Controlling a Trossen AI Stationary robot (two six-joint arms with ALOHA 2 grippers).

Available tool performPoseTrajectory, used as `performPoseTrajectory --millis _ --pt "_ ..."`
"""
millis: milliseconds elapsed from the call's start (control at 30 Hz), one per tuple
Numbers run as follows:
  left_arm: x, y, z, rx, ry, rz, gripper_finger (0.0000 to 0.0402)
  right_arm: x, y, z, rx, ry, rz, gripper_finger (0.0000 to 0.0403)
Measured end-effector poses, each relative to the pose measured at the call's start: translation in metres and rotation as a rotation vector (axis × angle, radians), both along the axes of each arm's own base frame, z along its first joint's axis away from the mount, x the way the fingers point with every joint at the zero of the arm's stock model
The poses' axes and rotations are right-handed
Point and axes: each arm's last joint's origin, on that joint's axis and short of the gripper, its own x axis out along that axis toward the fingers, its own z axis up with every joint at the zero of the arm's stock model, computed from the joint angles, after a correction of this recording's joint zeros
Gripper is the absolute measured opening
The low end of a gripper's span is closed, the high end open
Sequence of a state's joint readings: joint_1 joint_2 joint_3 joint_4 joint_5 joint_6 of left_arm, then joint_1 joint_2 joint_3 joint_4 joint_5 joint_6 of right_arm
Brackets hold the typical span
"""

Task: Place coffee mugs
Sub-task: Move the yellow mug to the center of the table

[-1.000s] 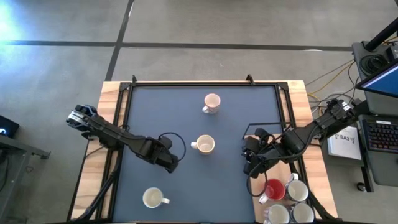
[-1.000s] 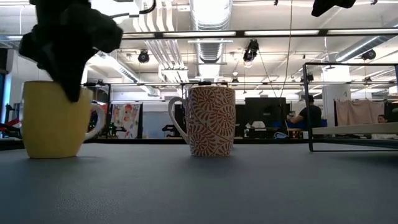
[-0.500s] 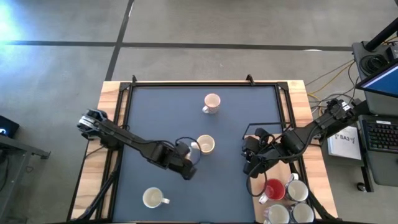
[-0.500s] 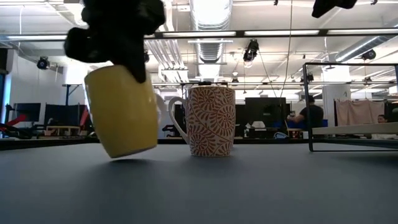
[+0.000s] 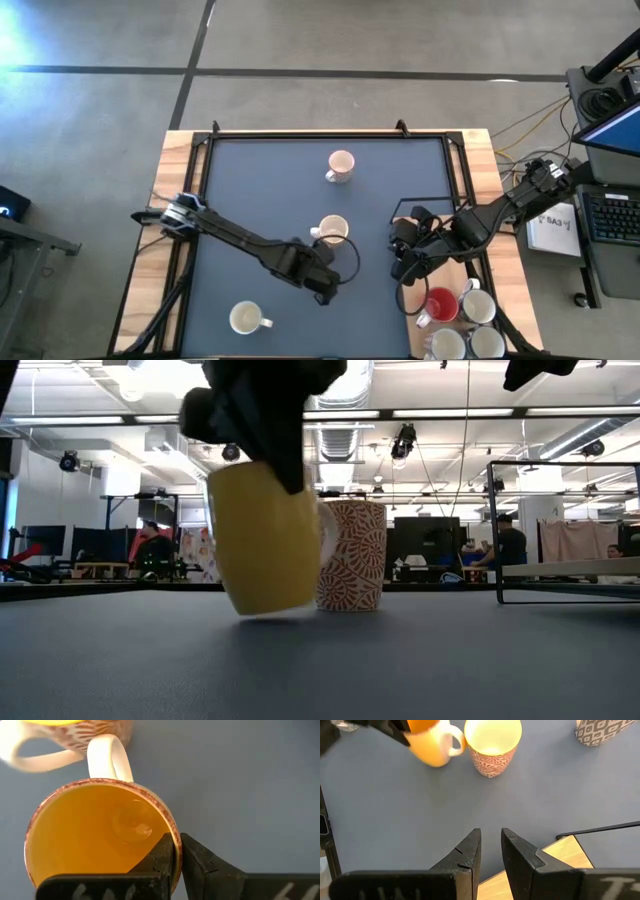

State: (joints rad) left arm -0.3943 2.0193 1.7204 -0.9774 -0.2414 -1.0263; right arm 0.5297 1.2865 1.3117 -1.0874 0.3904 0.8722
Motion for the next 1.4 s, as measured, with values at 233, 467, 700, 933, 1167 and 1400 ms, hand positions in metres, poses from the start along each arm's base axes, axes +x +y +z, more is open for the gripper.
performPoseTrajectory --millis 233,467,700,933,1167,1400 --pt "0.018 -0.007 0.0 -0.01 -0.021 -0.041 0.0007 0.0 0.0 0.0 0.001 0.002 0.001 0.0066" --pt "0.038 -0.01 0.004 0.005 -0.057 -0.128 0.0008 0.0 0.0 0.0 0.0 0.003 0.001 0.0066" --pt "0.049 -0.011 0.0 0.028 -0.011 -0.149 0.0008 0.0 0.0 0.0 0.004 0.003 -0.006 0.0066" --pt "0.052 -0.01 0.0 0.046 0.021 -0.165 0.0014 0.0 0.0 -0.001 0.003 0.005 -0.006 0.0066" --pt "0.052 -0.008 0.013 0.097 0.013 -0.214 0.0073 0.0 0.0 -0.001 -0.001 0.006 -0.001 0.0066" --pt "0.04 -0.005 0.03 0.133 0.096 -0.166 0.0118 -0.001 0.0 -0.001 0.004 0.008 -0.002 0.0066"
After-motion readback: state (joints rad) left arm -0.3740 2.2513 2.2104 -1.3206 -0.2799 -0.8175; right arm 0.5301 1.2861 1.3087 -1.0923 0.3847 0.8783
